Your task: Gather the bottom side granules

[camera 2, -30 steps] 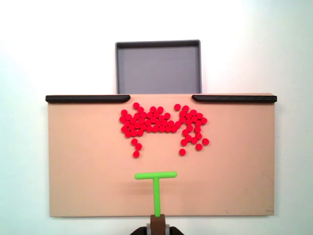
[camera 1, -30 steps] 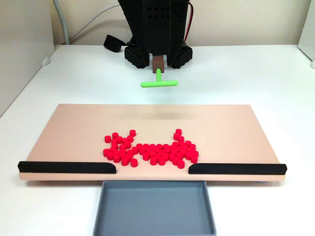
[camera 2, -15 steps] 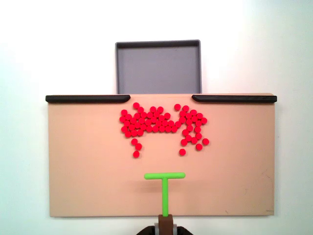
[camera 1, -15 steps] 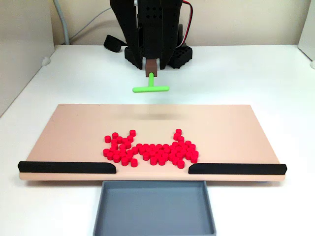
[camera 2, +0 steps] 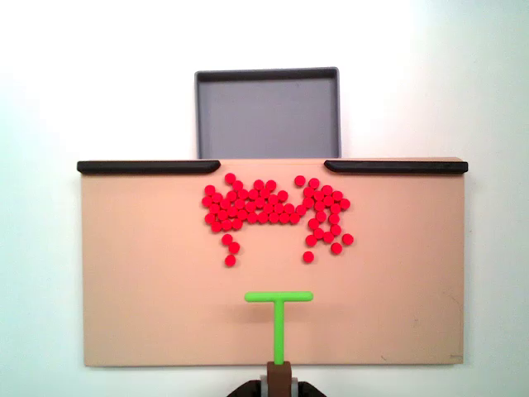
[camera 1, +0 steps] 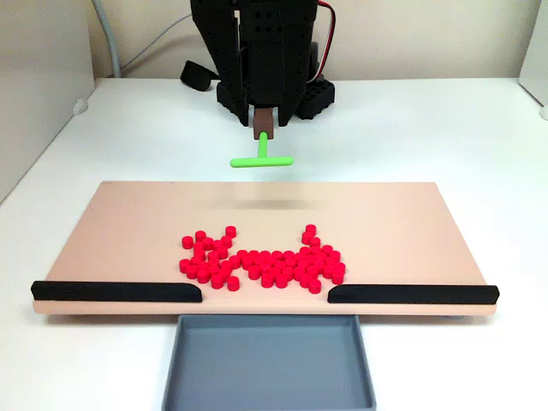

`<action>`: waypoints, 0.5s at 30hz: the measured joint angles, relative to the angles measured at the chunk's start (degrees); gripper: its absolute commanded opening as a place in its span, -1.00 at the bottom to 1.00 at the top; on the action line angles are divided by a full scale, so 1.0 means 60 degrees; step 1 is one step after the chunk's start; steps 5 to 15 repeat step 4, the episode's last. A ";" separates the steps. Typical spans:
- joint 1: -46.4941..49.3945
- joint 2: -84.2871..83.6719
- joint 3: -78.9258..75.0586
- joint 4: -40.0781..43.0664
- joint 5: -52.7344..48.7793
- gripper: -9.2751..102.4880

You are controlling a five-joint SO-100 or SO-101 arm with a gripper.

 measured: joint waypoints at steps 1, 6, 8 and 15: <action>-0.0029 0.0044 0.0000 0.0000 0.0000 -0.84; -0.0029 0.0132 0.0000 0.0000 0.0000 -0.84; -0.0029 0.0132 0.0000 0.0000 0.0000 -0.84; -0.0029 0.0132 0.0000 0.0000 0.0000 -0.84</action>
